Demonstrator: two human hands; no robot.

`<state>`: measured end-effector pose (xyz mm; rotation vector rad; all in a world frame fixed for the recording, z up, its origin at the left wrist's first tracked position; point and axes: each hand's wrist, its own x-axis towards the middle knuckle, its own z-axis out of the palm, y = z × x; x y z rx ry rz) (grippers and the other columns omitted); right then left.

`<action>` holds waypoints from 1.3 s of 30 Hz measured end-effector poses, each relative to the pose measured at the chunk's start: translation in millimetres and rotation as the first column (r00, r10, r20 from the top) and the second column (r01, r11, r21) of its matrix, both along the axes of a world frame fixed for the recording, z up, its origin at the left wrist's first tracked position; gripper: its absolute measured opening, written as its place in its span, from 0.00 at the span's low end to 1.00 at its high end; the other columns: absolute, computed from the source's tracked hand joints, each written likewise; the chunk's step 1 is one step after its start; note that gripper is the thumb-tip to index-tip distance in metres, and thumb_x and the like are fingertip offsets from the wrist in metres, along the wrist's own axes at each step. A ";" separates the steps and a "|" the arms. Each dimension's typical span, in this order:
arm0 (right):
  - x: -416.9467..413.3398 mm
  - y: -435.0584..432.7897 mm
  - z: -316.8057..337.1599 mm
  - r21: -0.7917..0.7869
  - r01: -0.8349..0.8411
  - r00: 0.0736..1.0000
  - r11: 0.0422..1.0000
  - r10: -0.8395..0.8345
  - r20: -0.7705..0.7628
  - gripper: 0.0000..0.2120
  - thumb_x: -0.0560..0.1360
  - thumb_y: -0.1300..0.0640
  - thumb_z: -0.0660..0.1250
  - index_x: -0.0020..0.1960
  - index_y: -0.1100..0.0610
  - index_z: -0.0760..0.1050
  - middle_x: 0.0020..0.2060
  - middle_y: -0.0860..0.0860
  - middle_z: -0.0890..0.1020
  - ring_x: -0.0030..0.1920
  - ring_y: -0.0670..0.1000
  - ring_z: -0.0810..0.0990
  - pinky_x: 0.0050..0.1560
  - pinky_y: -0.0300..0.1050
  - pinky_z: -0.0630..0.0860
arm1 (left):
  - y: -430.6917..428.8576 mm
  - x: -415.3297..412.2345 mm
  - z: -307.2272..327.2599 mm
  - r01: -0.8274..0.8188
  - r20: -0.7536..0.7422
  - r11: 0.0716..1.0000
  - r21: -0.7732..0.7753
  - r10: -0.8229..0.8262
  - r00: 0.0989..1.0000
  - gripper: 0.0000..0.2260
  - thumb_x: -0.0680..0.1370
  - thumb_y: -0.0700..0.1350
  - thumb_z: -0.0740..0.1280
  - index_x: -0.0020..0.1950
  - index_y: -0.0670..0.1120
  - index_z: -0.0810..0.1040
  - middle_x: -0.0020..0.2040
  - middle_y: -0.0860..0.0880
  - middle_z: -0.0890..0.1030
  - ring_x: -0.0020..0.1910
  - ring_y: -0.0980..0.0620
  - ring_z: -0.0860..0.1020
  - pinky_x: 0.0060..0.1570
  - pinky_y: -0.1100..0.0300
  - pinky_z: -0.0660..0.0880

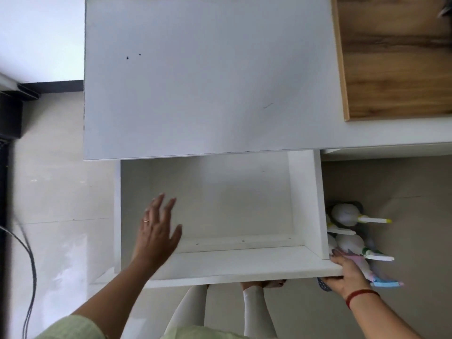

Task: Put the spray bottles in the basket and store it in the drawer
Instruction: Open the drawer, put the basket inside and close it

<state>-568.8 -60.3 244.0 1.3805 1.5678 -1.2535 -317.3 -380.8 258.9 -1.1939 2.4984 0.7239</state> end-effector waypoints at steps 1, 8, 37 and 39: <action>1.7 2.2 1.4 -0.003 0.022 1.000 1.000 -0.021 0.015 0.11 0.78 0.65 0.56 0.53 0.53 0.72 0.44 0.55 0.75 0.52 0.58 0.74 0.54 0.57 0.75 | 12.6 -17.0 1.7 0.048 -0.040 0.999 0.014 -0.048 0.998 0.30 0.74 0.47 0.68 0.73 0.46 0.61 0.75 0.38 0.61 0.71 0.34 0.65 0.65 0.38 0.66; 3.6 21.8 5.6 -0.061 0.093 0.995 0.994 -0.091 0.044 0.11 0.77 0.46 0.60 0.46 0.54 0.74 0.40 0.54 0.77 0.40 0.55 0.75 0.45 0.49 0.73 | 114.5 -146.0 14.7 0.353 -0.225 0.934 0.057 -0.332 0.916 0.28 0.77 0.49 0.64 0.75 0.48 0.60 0.77 0.41 0.58 0.76 0.40 0.56 0.73 0.48 0.54; 25.0 300.8 -188.3 0.423 0.190 0.976 0.886 -0.126 -0.175 0.21 0.76 0.54 0.65 0.67 0.60 0.68 0.52 0.58 0.75 0.50 0.53 0.72 0.60 0.54 0.72 | 314.9 -443.3 -219.8 0.423 -0.052 0.842 0.335 -0.431 0.901 0.16 0.76 0.36 0.64 0.63 0.41 0.69 0.57 0.35 0.76 0.57 0.39 0.75 0.56 0.56 0.72; 17.2 303.7 -223.0 0.358 0.178 0.974 0.917 -0.113 -0.196 0.23 0.77 0.53 0.66 0.68 0.61 0.66 0.52 0.55 0.74 0.51 0.52 0.71 0.58 0.51 0.71 | 311.2 -449.2 -253.7 0.484 0.047 0.826 0.288 -0.517 0.855 0.18 0.76 0.37 0.64 0.66 0.38 0.68 0.63 0.35 0.74 0.62 0.38 0.74 0.63 0.53 0.70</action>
